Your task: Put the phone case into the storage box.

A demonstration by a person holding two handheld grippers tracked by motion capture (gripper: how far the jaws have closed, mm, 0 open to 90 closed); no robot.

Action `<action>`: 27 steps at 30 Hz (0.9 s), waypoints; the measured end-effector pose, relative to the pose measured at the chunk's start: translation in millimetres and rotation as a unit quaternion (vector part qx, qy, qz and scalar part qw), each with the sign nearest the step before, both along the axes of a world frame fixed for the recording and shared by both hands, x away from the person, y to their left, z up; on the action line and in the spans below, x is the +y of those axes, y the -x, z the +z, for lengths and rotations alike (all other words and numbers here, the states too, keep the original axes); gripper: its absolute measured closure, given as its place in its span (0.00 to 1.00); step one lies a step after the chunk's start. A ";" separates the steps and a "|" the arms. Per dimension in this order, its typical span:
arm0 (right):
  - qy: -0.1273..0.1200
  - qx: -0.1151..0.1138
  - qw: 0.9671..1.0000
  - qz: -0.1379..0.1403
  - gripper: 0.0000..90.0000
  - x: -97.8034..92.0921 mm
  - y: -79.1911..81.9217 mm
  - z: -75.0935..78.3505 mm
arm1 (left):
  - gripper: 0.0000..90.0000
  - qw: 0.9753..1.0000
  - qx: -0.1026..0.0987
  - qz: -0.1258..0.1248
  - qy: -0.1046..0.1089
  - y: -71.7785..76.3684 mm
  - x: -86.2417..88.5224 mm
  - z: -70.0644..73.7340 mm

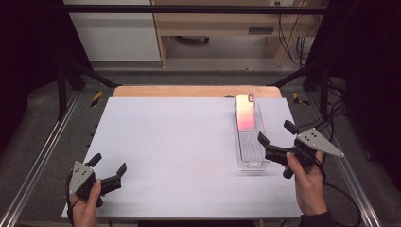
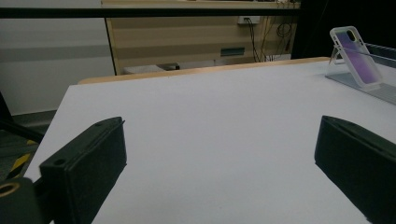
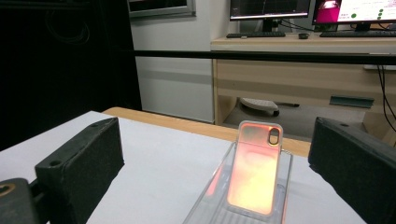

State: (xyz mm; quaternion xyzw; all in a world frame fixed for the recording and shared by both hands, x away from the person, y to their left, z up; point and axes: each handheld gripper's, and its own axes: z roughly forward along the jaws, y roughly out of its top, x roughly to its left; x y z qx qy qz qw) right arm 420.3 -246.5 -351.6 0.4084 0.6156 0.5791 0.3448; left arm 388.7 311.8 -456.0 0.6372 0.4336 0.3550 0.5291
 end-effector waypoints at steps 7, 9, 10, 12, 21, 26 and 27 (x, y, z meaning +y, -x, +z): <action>0.001 -0.002 1.000 -0.002 0.05 -12.7 5.7 -4.1 | 0.02 1.000 0.000 -0.004 -0.002 0.1 -1.8 -0.2; 0.003 -0.005 1.000 -0.004 0.05 -16.3 7.4 -5.0 | 0.02 1.000 0.000 -0.005 -0.002 0.0 -2.1 -0.2; 0.004 -0.005 1.000 -0.004 0.05 -18.0 8.3 -5.5 | 0.02 1.000 0.000 -0.005 -0.001 0.1 -2.2 -0.2; 0.007 -0.006 1.000 -0.006 0.04 -21.2 9.9 -7.0 | 0.02 1.000 0.000 -0.007 -0.001 0.1 -2.5 0.0; 0.010 -0.002 1.000 -0.012 0.03 -34.0 15.6 -17.6 | 0.02 1.000 -0.003 -0.013 -0.002 0.2 -3.8 0.3; 0.006 0.000 1.000 -0.012 0.03 -40.1 17.4 -24.0 | 0.02 1.000 -0.005 -0.017 -0.002 0.2 -4.9 0.5; 0.005 0.000 1.000 -0.011 0.03 -41.1 17.8 -25.2 | 0.02 1.000 -0.006 -0.018 -0.003 0.2 -4.9 0.6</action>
